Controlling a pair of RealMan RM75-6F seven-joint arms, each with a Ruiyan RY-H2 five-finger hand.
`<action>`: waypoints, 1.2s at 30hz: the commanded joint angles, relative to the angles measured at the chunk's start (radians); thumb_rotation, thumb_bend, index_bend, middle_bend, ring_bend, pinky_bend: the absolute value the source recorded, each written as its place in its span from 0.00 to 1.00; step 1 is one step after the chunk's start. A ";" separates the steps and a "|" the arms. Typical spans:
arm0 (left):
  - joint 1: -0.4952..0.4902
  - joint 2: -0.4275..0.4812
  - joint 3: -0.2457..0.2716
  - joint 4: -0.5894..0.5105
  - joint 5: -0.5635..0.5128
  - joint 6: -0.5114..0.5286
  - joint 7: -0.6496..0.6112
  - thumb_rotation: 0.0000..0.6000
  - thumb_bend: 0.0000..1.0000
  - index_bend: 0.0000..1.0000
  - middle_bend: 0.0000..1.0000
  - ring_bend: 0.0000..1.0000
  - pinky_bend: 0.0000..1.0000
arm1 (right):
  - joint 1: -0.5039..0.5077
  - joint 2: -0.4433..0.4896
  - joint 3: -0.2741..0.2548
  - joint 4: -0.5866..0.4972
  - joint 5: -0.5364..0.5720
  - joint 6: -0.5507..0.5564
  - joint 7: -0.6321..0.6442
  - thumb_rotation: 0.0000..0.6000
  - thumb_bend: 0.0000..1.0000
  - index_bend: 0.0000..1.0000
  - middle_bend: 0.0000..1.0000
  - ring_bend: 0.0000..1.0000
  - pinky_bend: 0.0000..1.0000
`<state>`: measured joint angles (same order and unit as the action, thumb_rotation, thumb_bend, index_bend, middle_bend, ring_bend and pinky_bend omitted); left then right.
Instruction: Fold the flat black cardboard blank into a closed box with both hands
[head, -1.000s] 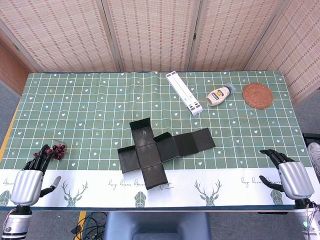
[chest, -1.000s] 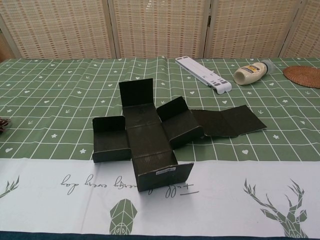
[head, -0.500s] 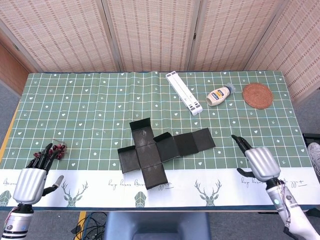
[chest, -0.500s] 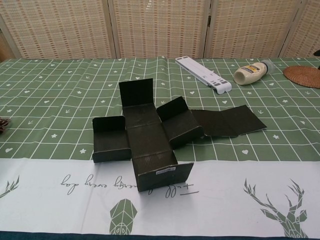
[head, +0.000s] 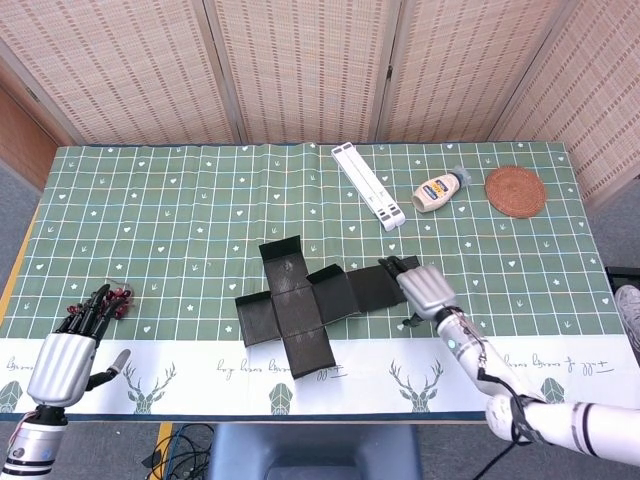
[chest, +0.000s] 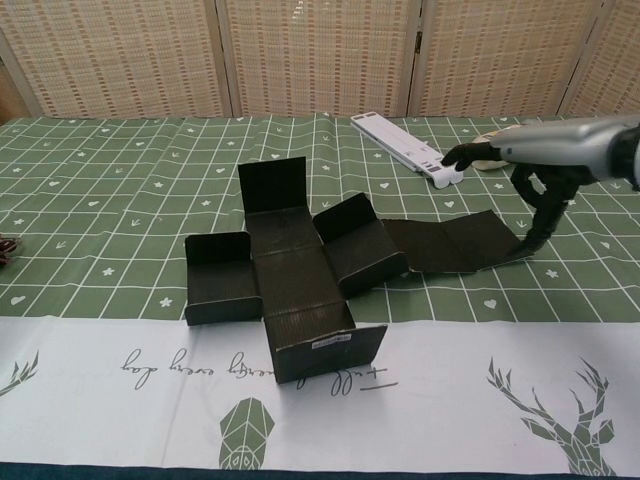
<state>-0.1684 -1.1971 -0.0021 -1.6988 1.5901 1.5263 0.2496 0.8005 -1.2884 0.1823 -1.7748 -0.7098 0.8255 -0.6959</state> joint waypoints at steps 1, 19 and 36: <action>0.002 0.003 0.000 -0.003 0.000 -0.005 -0.011 1.00 0.28 0.13 0.02 0.19 0.31 | 0.116 -0.103 -0.013 0.112 0.134 -0.041 -0.080 1.00 0.09 0.00 0.06 0.71 0.98; 0.009 0.006 -0.003 0.016 -0.008 -0.029 -0.048 1.00 0.28 0.13 0.02 0.18 0.31 | 0.336 -0.269 -0.111 0.358 0.393 -0.095 -0.135 1.00 0.09 0.00 0.06 0.71 0.98; -0.091 -0.055 -0.058 0.149 0.016 -0.121 -0.123 1.00 0.28 0.28 0.13 0.32 0.34 | 0.332 -0.333 -0.130 0.411 0.314 0.004 -0.060 1.00 0.20 0.22 0.34 0.80 1.00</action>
<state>-0.2305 -1.2342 -0.0446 -1.5796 1.5979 1.4332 0.1532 1.1455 -1.6191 0.0458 -1.3581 -0.3760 0.8152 -0.7745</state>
